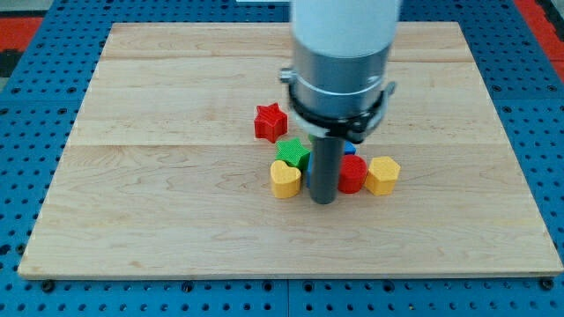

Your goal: Push the red circle to the blue triangle and the green circle

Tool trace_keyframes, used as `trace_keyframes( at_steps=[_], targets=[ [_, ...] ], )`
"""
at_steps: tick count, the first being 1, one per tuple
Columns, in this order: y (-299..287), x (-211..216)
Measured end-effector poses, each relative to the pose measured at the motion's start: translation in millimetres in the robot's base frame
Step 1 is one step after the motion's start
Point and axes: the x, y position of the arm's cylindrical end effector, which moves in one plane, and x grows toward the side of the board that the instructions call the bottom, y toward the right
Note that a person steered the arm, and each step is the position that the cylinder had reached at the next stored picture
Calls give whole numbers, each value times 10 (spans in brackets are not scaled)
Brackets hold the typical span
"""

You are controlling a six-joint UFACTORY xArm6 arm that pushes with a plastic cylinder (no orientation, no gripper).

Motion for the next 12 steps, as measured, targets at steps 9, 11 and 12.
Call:
trace_keyframes(
  at_steps=[9,11,12],
  targets=[
    [1082,-673],
    [1523,-1142],
    [699,-1143]
  ],
)
